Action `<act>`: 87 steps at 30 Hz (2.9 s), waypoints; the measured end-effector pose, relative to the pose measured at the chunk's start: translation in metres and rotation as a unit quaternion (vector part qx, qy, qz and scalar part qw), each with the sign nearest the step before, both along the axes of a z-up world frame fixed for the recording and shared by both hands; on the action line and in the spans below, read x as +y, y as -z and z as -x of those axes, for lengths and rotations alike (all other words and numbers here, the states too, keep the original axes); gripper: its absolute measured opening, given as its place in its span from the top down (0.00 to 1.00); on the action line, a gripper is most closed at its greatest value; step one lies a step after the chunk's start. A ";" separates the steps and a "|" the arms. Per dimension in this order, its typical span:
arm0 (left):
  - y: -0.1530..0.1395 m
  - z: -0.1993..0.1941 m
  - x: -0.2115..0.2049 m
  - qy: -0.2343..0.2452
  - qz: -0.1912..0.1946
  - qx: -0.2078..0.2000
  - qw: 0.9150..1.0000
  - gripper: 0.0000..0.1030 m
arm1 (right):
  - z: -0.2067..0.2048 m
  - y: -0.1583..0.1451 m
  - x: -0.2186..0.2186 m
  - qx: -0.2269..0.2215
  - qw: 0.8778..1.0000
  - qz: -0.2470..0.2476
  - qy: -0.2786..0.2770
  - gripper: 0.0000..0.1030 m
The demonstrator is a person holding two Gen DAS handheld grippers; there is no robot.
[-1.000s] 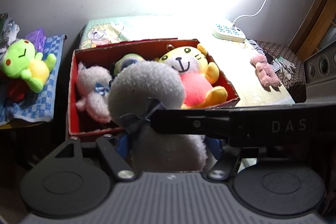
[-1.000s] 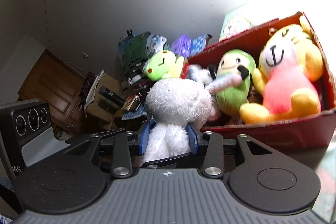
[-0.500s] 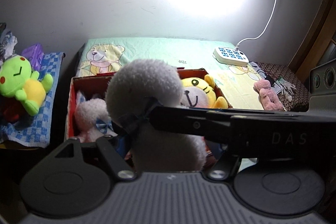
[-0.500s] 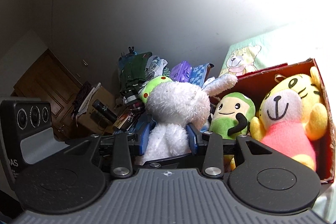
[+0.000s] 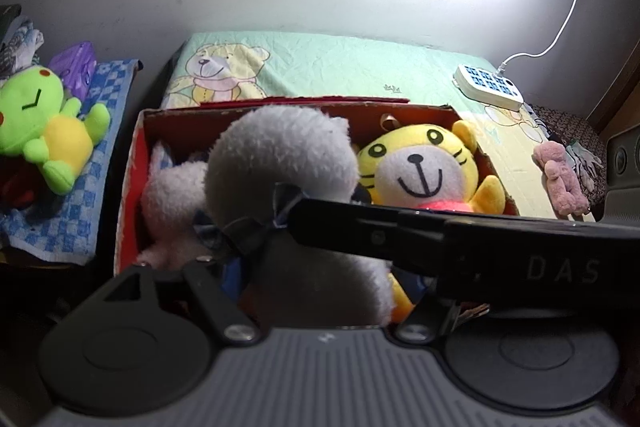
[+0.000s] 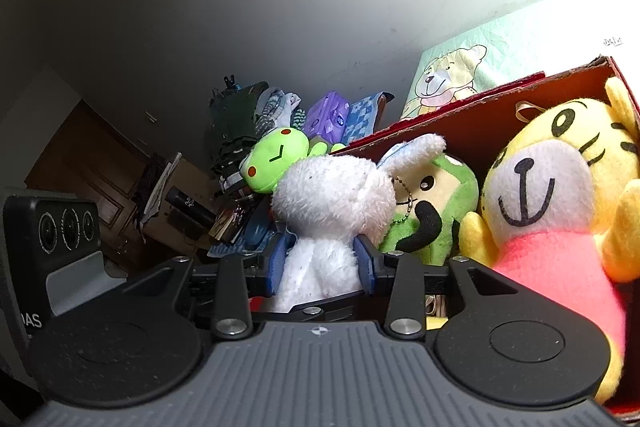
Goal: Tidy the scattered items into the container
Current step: 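Lower the white bear into the box beside the green plush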
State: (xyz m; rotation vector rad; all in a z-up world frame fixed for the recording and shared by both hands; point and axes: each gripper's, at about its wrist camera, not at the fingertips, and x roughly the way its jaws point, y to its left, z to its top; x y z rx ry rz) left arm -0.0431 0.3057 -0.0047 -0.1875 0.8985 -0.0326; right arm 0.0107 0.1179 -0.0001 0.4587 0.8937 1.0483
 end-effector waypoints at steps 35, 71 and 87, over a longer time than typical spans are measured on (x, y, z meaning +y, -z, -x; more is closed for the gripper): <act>0.024 -0.017 0.005 -0.017 -0.005 0.052 0.998 0.13 | -0.003 0.014 0.010 0.046 0.999 0.004 0.007 0.55; 0.026 -0.012 0.001 -0.040 -0.021 0.074 0.996 0.08 | 0.001 0.012 -0.019 0.059 0.998 0.001 0.037 0.59; 0.022 -0.003 0.001 -0.060 -0.022 0.073 0.995 0.09 | 0.005 0.011 -0.019 0.061 0.998 0.001 0.032 0.57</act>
